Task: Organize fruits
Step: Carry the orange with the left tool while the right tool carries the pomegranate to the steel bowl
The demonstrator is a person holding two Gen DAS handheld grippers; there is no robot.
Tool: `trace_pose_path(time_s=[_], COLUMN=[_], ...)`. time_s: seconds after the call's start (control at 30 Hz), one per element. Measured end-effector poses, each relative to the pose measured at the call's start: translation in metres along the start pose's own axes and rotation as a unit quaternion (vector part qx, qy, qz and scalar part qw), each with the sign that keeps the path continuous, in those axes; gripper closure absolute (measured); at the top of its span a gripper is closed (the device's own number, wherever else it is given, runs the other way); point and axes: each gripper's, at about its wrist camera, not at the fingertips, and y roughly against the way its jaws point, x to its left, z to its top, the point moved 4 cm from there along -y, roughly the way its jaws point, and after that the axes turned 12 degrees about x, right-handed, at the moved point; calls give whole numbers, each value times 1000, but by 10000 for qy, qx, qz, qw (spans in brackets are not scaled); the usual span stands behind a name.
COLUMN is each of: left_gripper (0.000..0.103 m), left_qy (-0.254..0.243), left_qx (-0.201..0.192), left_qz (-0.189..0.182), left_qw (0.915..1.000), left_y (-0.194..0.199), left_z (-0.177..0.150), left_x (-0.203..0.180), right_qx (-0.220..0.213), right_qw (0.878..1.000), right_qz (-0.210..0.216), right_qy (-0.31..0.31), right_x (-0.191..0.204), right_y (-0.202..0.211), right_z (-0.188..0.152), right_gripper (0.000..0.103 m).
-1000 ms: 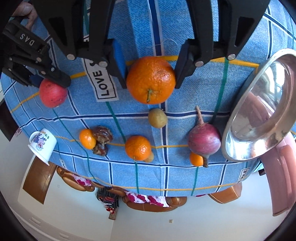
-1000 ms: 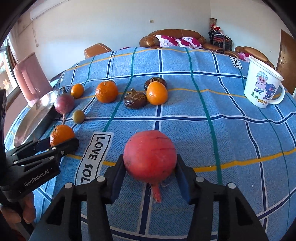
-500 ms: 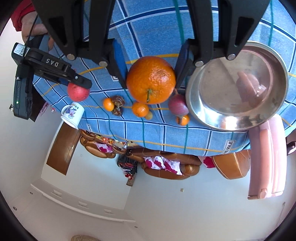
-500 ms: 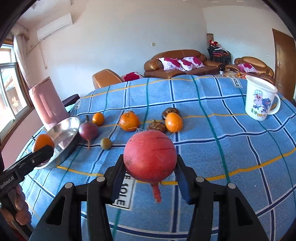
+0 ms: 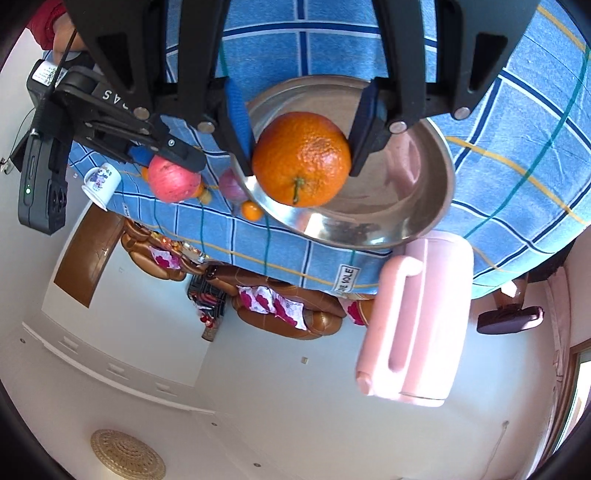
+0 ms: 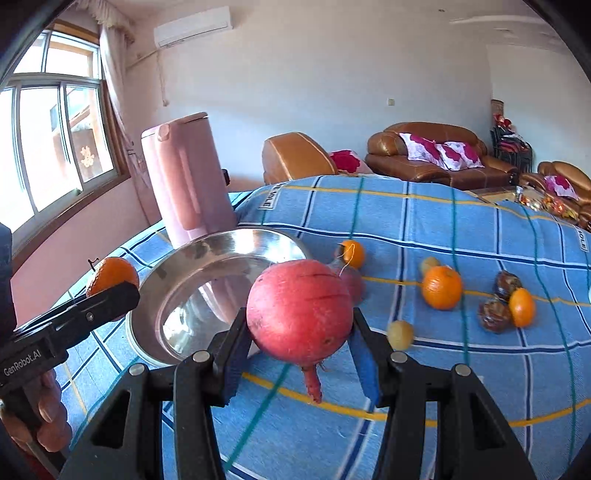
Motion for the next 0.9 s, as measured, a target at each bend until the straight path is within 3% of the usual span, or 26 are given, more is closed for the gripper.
trace_pose_path(time_s=[0.27,0.57,0.7,0.9], left_gripper=[53,53,53,53], left_qy=[248,376,401,421], left_qx=[276,643,675,704], left_qz=[531,544,656,801], left_qw=[9979,9957,9948,9934], left_y=[-21,-47,-52,-57], left_z=[-2,-5,-2,1], left_x=[34,44,44,44], right_qx=[190,575,848,911], right_qw=[9994,9973,9954,9948], right_qz=[-46,6,41,107], right_qy=[302,449,450,440], right_x=[34,39,40,40], right_y=[-45,-66,-79,-82], right_z=[15,12,12,12], right_gripper=[50,50,50,50])
